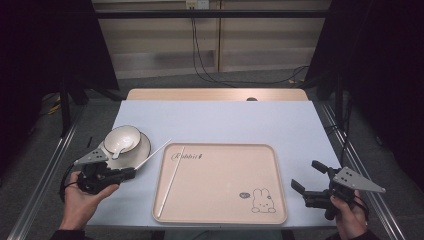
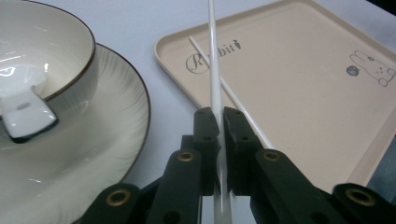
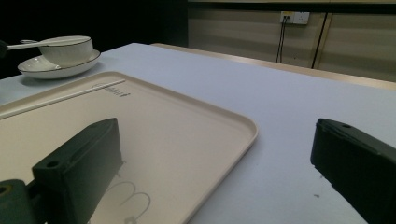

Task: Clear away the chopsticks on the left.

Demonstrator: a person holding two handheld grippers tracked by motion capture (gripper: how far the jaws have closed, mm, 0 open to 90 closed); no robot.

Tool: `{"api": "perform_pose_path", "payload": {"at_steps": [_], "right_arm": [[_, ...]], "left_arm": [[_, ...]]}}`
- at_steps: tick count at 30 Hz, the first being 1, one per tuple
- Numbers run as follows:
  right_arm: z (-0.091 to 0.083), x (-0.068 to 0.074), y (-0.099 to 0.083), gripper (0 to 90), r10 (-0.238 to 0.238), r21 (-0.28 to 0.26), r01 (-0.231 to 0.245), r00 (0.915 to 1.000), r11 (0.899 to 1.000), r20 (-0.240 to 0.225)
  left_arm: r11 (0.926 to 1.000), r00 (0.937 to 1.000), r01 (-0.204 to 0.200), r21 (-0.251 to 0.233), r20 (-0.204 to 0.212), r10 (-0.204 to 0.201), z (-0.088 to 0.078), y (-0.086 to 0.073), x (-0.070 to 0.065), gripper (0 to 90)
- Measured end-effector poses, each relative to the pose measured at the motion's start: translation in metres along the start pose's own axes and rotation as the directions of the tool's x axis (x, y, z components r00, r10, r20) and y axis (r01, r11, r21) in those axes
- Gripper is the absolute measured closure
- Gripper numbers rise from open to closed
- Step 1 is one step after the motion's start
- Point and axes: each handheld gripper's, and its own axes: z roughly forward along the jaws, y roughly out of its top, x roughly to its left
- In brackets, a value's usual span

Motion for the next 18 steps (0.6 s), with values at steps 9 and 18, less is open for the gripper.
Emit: {"api": "perform_pose_path", "payload": {"at_steps": [9,18], "right_arm": [[0.0,0.001,0.001,1.5,-0.015,-0.017,0.015,0.9999,1.0,-0.003],[0.001,0.0,0.001,1.5,-0.029,-0.01,0.029,0.9996,1.0,-0.006]], "left_arm": [[0.9969,0.9969,0.063,-0.047,-0.045,-0.065,-0.003,-0.004,-0.034,84.8],[0.989,0.9872,0.142,-0.042,-0.068,-0.145,0.009,-0.013,-0.055,84.8]]}}
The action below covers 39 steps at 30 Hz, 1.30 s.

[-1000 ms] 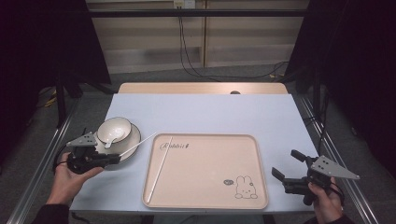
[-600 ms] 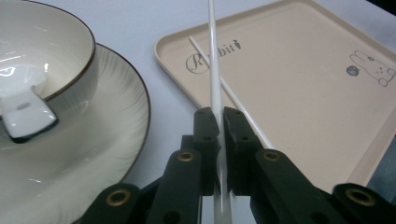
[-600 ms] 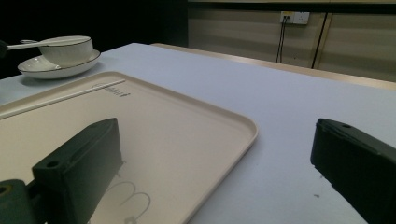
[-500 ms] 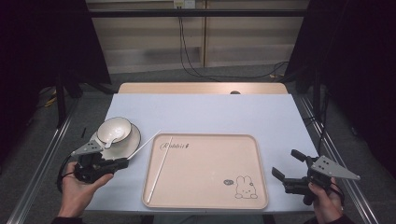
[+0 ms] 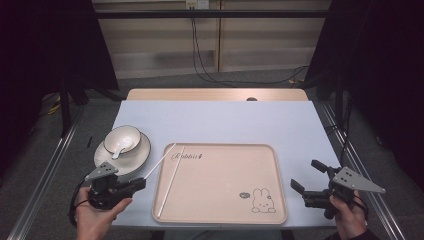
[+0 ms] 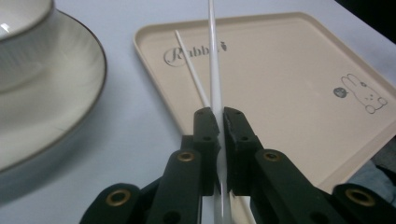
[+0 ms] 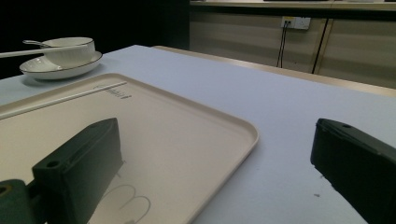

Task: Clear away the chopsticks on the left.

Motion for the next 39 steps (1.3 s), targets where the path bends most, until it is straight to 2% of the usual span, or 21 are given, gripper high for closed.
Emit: {"api": "perform_pose_path", "payload": {"at_steps": [4,5,10,13,14,17,19,21,22,23,24,25,26,27,28,29,30,32,33,34,39], "right_arm": [[0.001,0.0,0.0,1.5,0.0,0.0,0.0,1.0,1.0,-0.005],[0.001,0.0,0.0,1.5,-0.001,-0.001,0.001,1.0,1.0,-0.005],[0.001,0.0,0.0,1.6,0.002,0.005,-0.002,1.0,1.0,-0.003],[0.001,0.0,0.0,1.6,0.006,-0.003,-0.006,1.0,1.0,0.001],[0.001,0.0,0.0,1.6,0.006,-0.003,-0.006,1.0,1.0,-0.001],[0.001,0.0,0.0,1.6,0.005,0.005,-0.005,1.0,1.0,-0.005],[0.001,0.0,0.0,1.5,0.002,0.001,-0.002,1.0,1.0,-0.008],[0.002,0.001,0.0,1.5,-0.001,0.0,0.001,1.0,1.0,-0.005],[0.002,0.001,0.0,1.5,-0.001,0.0,0.001,1.0,1.0,-0.005],[0.002,0.001,0.0,1.5,0.007,0.0,-0.007,1.0,1.0,-0.004],[0.002,0.001,0.0,1.5,0.007,0.0,-0.007,1.0,1.0,-0.004],[0.002,0.001,0.0,1.6,0.009,0.0,-0.009,1.0,1.0,-0.005],[0.002,0.001,0.0,1.6,0.009,0.0,-0.009,1.0,1.0,-0.005],[0.002,0.001,0.0,1.6,0.008,0.004,-0.008,0.9999,1.0,-0.007],[0.002,0.001,0.0,1.6,0.009,0.004,-0.009,0.9999,1.0,-0.009],[0.002,0.001,0.0,1.6,0.009,0.004,-0.009,0.9999,1.0,-0.009],[0.002,0.001,0.0,1.6,0.007,0.001,-0.007,0.9999,1.0,-0.009],[0.002,0.001,0.0,1.5,-0.002,0.005,0.002,0.9999,1.0,-0.017],[0.002,0.002,0.0,1.6,-0.001,0.003,0.001,0.9999,1.0,-0.015],[0.002,0.001,0.0,1.6,-0.006,0.006,0.006,0.9998,1.0,-0.019],[0.002,0.002,0.0,1.6,-0.003,0.006,0.003,0.9998,1.0,-0.018]], "left_arm": [[1.0,0.9997,0.001,0.002,-0.025,-0.001,0.01,0.001,-0.012,84.8],[0.9999,0.999,0.017,-0.002,-0.041,-0.017,0.014,0.002,-0.016,84.8],[0.999,0.9993,0.028,0.036,-0.025,-0.027,0.031,0.003,-0.025,84.8],[0.9974,0.997,0.068,0.025,-0.038,-0.067,0.04,0.003,-0.029,84.8],[0.9972,0.9965,0.07,0.026,-0.047,-0.069,0.041,0.003,-0.03,84.9],[0.9941,0.9919,0.106,0.023,-0.074,-0.104,0.047,0.004,-0.034,84.8],[0.9932,0.9909,0.111,0.035,-0.08,-0.108,0.051,0.006,-0.036,84.9],[0.9907,0.9875,0.132,0.034,-0.091,-0.129,0.057,0.007,-0.039,84.8],[0.9909,0.9865,0.13,0.035,-0.104,-0.126,0.059,0.008,-0.04,84.8],[0.9853,0.9793,0.168,0.034,-0.12,-0.163,0.064,0.009,-0.041,84.9],[0.9853,0.9793,0.168,0.034,-0.12,-0.163,0.064,0.009,-0.041,84.8],[0.9827,0.9742,0.18,0.044,-0.147,-0.172,0.071,0.008,-0.044,84.9],[0.9827,0.9742,0.18,0.044,-0.147,-0.172,0.071,0.008,-0.044,84.8],[0.9777,0.9711,0.201,0.06,-0.143,-0.191,0.074,0.007,-0.045,84.8],[0.9755,0.9674,0.211,0.063,-0.157,-0.199,0.079,0.006,-0.047,84.8],[0.9755,0.9674,0.211,0.063,-0.157,-0.199,0.079,0.006,-0.047,84.8],[0.9717,0.9654,0.224,0.075,-0.154,-0.211,0.082,0.005,-0.047,84.8],[0.9733,0.9634,0.218,0.073,-0.176,-0.202,0.086,0.004,-0.047,84.8],[0.9703,0.9611,0.231,0.072,-0.172,-0.216,0.088,0.003,-0.046,84.8],[0.9706,0.9587,0.231,0.068,-0.186,-0.215,0.09,0.004,-0.045,84.7],[0.9661,0.9531,0.247,0.075,-0.199,-0.228,0.098,0.005,-0.043,84.7]]}}
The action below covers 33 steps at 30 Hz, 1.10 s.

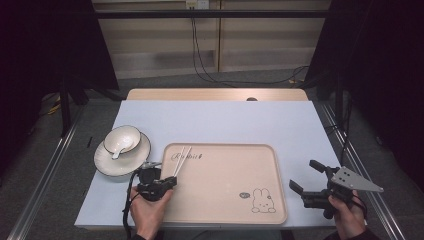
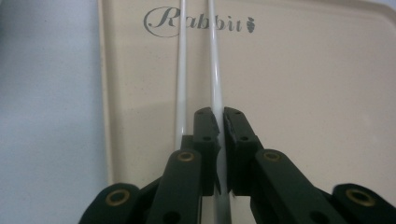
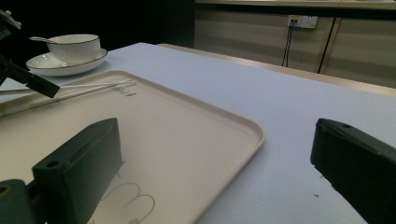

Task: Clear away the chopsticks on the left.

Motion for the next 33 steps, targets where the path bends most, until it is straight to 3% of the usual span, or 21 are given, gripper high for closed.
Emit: {"api": "perform_pose_path", "payload": {"at_steps": [5,11,17,24,26,29,30,31,33], "right_arm": [[0.0,0.0,0.0,1.6,-0.002,0.001,0.002,1.0,1.0,-0.001],[0.0,0.0,0.0,1.6,-0.002,0.002,0.002,1.0,1.0,-0.006],[0.0,0.0,0.0,1.6,-0.005,0.001,0.005,1.0,1.0,-0.004],[0.0,0.0,0.0,1.6,-0.004,0.002,0.004,1.0,1.0,-0.004],[0.0,0.0,0.0,1.6,-0.003,0.003,0.003,1.0,1.0,-0.007],[0.0,0.0,0.0,1.6,0.001,0.0,-0.001,1.0,1.0,-0.005],[0.0,-0.001,0.0,1.6,-0.003,-0.001,0.003,1.0,1.0,-0.006],[0.0,-0.001,0.0,1.6,-0.003,-0.001,0.003,1.0,1.0,-0.006],[0.0,-0.001,0.0,1.5,-0.004,-0.002,0.004,1.0,1.0,-0.005]], "left_arm": [[0.9999,0.9998,0.009,0.008,-0.017,-0.009,0.008,0.001,-0.005,84.5],[0.9994,0.9996,-0.016,0.032,-0.025,0.017,0.015,-0.003,-0.009,84.4],[0.9991,0.9988,-0.041,0.015,-0.028,0.041,0.016,-0.004,-0.01,84.1],[0.9989,0.999,-0.044,0.018,-0.004,0.044,0.017,-0.003,-0.01,79.5],[0.9986,0.9986,-0.052,0.015,0.007,0.052,0.017,-0.003,-0.009,74.4],[0.9974,0.9968,-0.071,0.006,0.036,0.071,0.015,-0.002,-0.009,72.8],[0.9965,0.9956,-0.083,0.002,0.044,0.083,0.014,-0.001,-0.009,67.2],[0.9951,0.9927,-0.098,-0.018,0.069,0.099,0.012,0.0,-0.008,67.2],[0.9891,0.9869,-0.138,-0.052,0.078,0.142,0.006,0.002,-0.008,58.9]]}}
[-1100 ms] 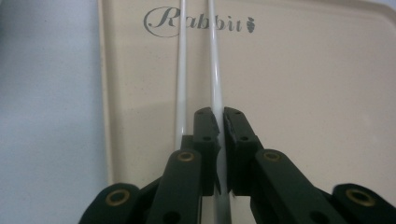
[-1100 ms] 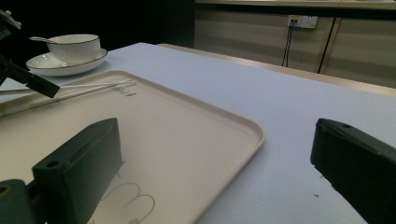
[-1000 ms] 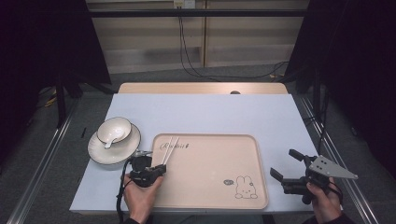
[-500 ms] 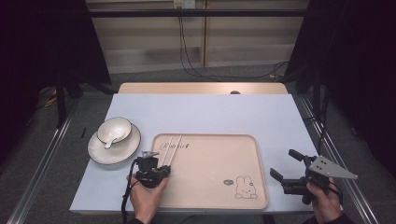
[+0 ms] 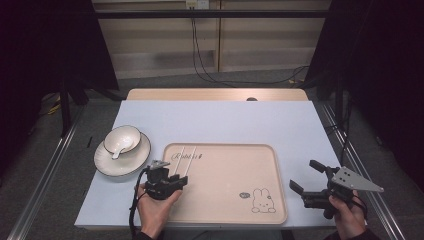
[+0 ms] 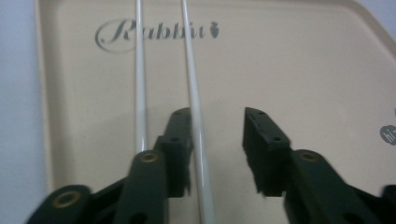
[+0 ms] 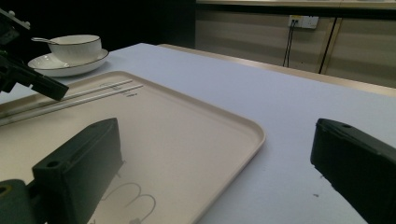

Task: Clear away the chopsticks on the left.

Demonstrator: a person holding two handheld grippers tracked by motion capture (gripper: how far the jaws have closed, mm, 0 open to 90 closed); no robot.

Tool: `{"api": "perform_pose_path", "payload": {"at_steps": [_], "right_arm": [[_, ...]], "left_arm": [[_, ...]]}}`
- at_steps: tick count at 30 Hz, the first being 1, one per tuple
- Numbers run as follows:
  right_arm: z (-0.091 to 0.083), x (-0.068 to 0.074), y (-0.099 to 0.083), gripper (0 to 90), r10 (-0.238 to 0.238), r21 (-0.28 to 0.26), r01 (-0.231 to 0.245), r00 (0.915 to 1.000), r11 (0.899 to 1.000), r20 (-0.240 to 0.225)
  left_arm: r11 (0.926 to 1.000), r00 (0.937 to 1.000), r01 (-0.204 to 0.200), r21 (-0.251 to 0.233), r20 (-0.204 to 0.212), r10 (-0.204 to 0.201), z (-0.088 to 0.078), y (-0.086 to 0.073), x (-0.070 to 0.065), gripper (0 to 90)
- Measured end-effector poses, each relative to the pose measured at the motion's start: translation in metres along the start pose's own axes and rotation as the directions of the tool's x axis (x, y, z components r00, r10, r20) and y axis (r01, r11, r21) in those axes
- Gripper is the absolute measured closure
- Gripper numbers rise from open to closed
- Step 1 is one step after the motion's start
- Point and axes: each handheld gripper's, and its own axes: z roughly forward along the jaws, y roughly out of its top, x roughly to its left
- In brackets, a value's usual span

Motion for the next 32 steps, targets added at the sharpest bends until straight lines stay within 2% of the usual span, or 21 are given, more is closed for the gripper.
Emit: {"api": "perform_pose_path", "payload": {"at_steps": [2,3,6,7,9,10,12,13,14,15,17,19,20,22,24,25,26,28,29,31,32], "right_arm": [[0.0,0.001,0.0,1.6,0.006,-0.002,-0.006,1.0,1.0,-0.002],[0.0,0.001,0.0,1.5,0.003,-0.001,-0.003,1.0,1.0,-0.003],[0.0,0.001,0.0,1.6,0.003,-0.005,-0.003,1.0,1.0,-0.003],[0.0,0.0,0.0,1.5,0.0,-0.004,0.0,1.0,1.0,0.0],[0.0,0.001,0.0,1.6,0.004,-0.004,-0.004,1.0,1.0,-0.001],[0.0,0.001,0.0,1.5,0.003,-0.005,-0.003,1.0,1.0,-0.001],[-0.001,0.001,0.0,1.5,0.003,-0.004,-0.003,1.0,1.0,0.004],[-0.001,0.001,0.0,1.5,0.0,-0.004,0.0,1.0,1.0,0.009],[-0.001,0.001,0.0,1.6,0.003,-0.002,-0.003,1.0,1.0,0.008],[-0.001,0.001,0.0,1.6,0.008,-0.002,-0.008,0.9999,1.0,0.011],[-0.002,0.001,0.0,1.5,0.006,-0.001,-0.006,0.9999,1.0,0.015],[-0.002,0.001,-0.001,1.5,0.009,-0.001,-0.009,0.9998,1.0,0.016],[-0.002,0.0,-0.001,1.5,0.007,0.0,-0.007,0.9999,1.0,0.015],[-0.002,0.001,-0.001,1.5,0.019,-0.004,-0.019,0.9995,1.0,0.026],[-0.003,0.0,-0.001,1.5,0.005,0.0,-0.005,0.9996,1.0,0.027],[-0.003,0.0,-0.001,1.5,0.007,0.006,-0.007,0.9997,1.0,0.022],[-0.004,0.0,-0.001,1.5,0.006,0.006,-0.006,0.9997,1.0,0.023],[-0.003,0.0,-0.001,1.5,0.016,0.001,-0.016,0.9993,1.0,0.033],[-0.003,0.0,-0.001,1.5,0.014,0.001,-0.014,0.9994,1.0,0.033],[-0.002,0.0,-0.001,1.5,0.008,0.007,-0.009,0.9994,1.0,0.034],[-0.002,-0.001,-0.002,1.5,0.001,0.012,-0.001,0.9995,1.0,0.031]], "left_arm": [[0.9988,0.999,-0.035,-0.034,0.026,0.036,-0.008,0.002,0.0,49.0],[0.9955,0.9956,-0.062,-0.071,0.066,0.066,-0.015,0.002,0.001,44.8],[0.9814,0.9861,-0.112,-0.156,0.104,0.129,-0.029,0.001,0.003,29.1],[0.9703,0.9811,-0.145,-0.194,0.099,0.166,-0.035,0.0,0.004,25.9],[0.9542,0.97,-0.206,-0.217,0.083,0.229,-0.042,-0.002,0.008,16.9],[0.9481,0.966,-0.22,-0.229,0.083,0.245,-0.047,-0.004,0.013,16.0],[0.9463,0.9673,-0.203,-0.252,0.098,0.234,-0.055,-0.006,0.021,9.1],[0.9442,0.9668,-0.19,-0.269,0.116,0.228,-0.06,-0.008,0.026,8.9],[0.9397,0.9669,-0.187,-0.286,0.116,0.228,-0.064,-0.009,0.03,7.5],[0.9328,0.9634,-0.186,-0.309,0.13,0.235,-0.07,-0.012,0.035,5.4],[0.9178,0.9579,-0.2,-0.343,0.129,0.257,-0.081,-0.017,0.043,3.5],[0.908,0.9521,-0.209,-0.363,0.136,0.274,-0.091,-0.022,0.051,3.3],[0.9039,0.9522,-0.201,-0.378,0.142,0.271,-0.095,-0.026,0.054,3.1],[0.9027,0.953,-0.203,-0.38,0.135,0.271,-0.101,-0.031,0.061,2.7],[0.9005,0.9575,-0.199,-0.387,0.119,0.263,-0.108,-0.037,0.069,2.5],[0.8945,0.9638,-0.18,-0.409,0.109,0.243,-0.111,-0.041,0.073,2.5],[0.893,0.965,-0.187,-0.409,0.093,0.245,-0.112,-0.043,0.075,2.3],[0.8958,0.9671,-0.186,-0.404,0.086,0.239,-0.114,-0.047,0.08,2.5],[0.9,0.9728,-0.159,-0.406,0.09,0.213,-0.115,-0.047,0.082,2.3],[0.903,0.9754,-0.167,-0.396,0.067,0.21,-0.115,-0.047,0.084,2.4],[0.9028,0.976,-0.155,-0.401,0.079,0.203,-0.115,-0.047,0.084,2.4]]}}
